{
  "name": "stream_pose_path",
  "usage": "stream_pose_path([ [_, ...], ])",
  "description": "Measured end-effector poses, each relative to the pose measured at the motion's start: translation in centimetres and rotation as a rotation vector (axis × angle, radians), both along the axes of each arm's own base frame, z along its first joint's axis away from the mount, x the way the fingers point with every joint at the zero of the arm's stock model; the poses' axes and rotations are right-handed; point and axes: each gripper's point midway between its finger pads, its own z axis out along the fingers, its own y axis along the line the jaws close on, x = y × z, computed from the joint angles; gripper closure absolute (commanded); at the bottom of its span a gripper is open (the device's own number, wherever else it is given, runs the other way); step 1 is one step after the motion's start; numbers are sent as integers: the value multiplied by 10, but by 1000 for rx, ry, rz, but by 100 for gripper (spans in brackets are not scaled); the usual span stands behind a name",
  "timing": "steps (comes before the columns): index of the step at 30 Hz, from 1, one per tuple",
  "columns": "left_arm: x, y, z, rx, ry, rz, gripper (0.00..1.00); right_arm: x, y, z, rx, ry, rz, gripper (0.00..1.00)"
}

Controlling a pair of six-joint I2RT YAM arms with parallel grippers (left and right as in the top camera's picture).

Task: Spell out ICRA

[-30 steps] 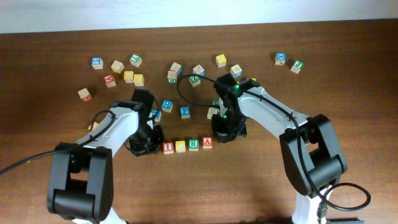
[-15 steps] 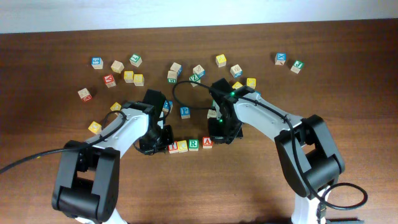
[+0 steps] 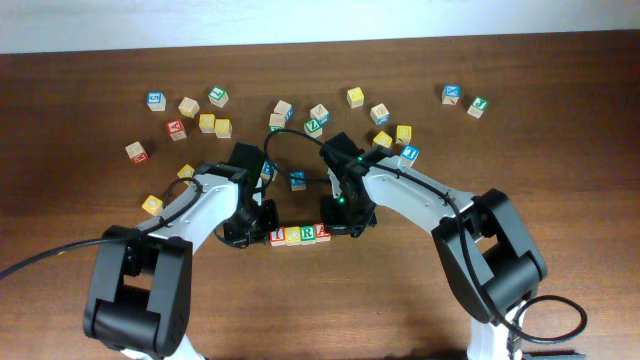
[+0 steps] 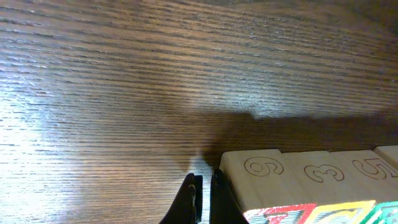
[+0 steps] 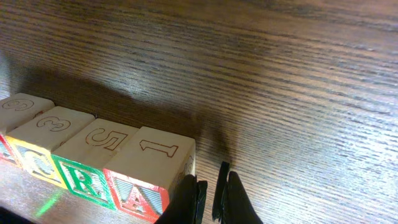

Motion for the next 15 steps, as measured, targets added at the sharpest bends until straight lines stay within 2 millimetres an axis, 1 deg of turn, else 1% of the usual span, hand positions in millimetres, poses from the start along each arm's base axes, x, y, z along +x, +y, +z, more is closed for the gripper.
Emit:
stream_pose_path([
  [4,1,0,0,-2,-6,0,99,-5,-2,0,-11,39,-43,96],
  [7,6,-2,0,-8,-25,0,99,-9,-3,0,-18,62,-61,96],
  [12,6,-2,0,-8,-25,0,100,-9,-3,0,-18,62,-63,96],
  [15,1,0,0,-1,-3,0,100,-6,-1,0,-10,49,-63,96],
])
